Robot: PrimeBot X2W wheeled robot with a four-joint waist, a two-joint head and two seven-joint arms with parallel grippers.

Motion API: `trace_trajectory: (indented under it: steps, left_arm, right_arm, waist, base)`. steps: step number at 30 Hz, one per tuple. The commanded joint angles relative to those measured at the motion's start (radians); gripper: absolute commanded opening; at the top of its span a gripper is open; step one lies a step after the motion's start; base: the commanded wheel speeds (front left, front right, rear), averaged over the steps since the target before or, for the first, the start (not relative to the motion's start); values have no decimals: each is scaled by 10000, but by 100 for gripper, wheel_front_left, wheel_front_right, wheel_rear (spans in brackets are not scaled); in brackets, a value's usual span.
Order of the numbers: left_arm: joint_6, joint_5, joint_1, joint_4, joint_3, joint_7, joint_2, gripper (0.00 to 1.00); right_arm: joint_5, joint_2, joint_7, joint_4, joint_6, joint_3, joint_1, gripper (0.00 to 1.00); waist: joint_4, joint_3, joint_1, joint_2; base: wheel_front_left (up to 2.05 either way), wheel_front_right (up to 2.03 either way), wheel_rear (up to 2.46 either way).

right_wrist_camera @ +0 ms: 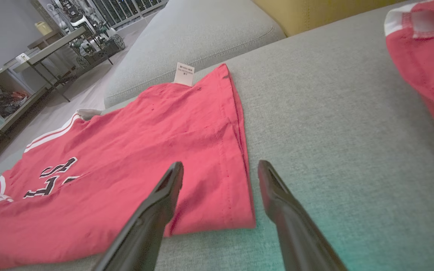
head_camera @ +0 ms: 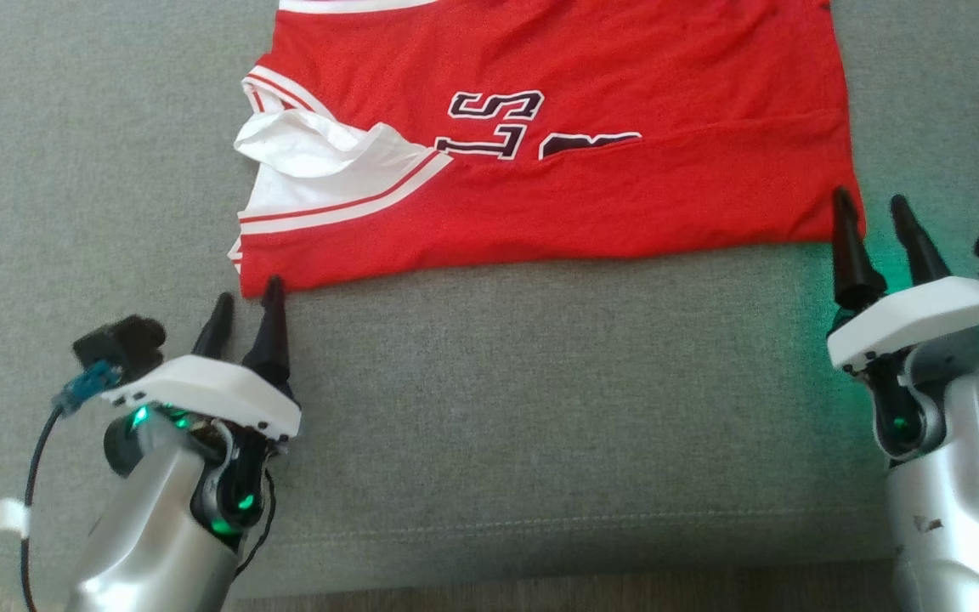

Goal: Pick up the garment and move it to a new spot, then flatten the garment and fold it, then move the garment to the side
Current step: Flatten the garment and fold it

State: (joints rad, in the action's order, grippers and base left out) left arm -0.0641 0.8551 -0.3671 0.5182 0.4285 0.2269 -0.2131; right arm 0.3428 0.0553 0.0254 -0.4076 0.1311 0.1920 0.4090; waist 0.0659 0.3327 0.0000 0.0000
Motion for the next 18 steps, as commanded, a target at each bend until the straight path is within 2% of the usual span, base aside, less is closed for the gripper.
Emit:
trace_trajectory:
  steps: [1,7,8,9,10,11,12,13,18]
  left_arm:
    - [110,-60,-369,-57,-173,-149,-130,100]
    - [120,-228,-733,683,45,-256,-63,100]
    - [114,-259,-797,838,94,-312,-60,98]
    - [117,-277,-863,972,132,-350,-40,90]
    - [117,-277,-863,972,132,-350,-40,90]
    - [146,-257,-926,1095,149,-389,-6,76]
    - [195,-241,-996,1215,160,-408,13,33]
    - [247,-240,-1075,1330,173,-403,25,0]
    - [593,-281,-1365,1791,294,-256,156,0]
  right_arm:
    - [-36,-49,-12,228,-4,-290,191,100]
    - [-277,-50,-150,-336,-4,-390,497,100]
    - [-348,-50,-158,-445,-4,-364,568,100]
    - [-384,-50,-173,-558,-4,-339,639,100]
    - [-384,-50,-173,-558,-4,-339,639,100]
    - [-439,-50,-197,-676,-4,-312,707,100]
    - [-538,-50,-220,-794,-4,-276,772,100]
    - [-632,-50,-214,-903,-4,-220,838,100]
    - [-1157,-50,-282,-1600,-4,93,1054,100]
  waist:
    - [8,-15,0,0]
    - [37,-41,0,0]
    - [36,-28,0,0]
    - [39,-12,0,0]
    - [39,-12,0,0]
    - [42,5,0,0]
    - [46,21,0,0]
    - [56,32,0,0]
    - [143,-38,0,0]
  base:
    - [0,0,0]
    - [0,0,0]
    - [0,0,0]
    - [0,0,0]
    - [0,0,0]
    - [0,0,0]
    - [0,0,0]
    - [0,0,0]
    - [0,0,0]
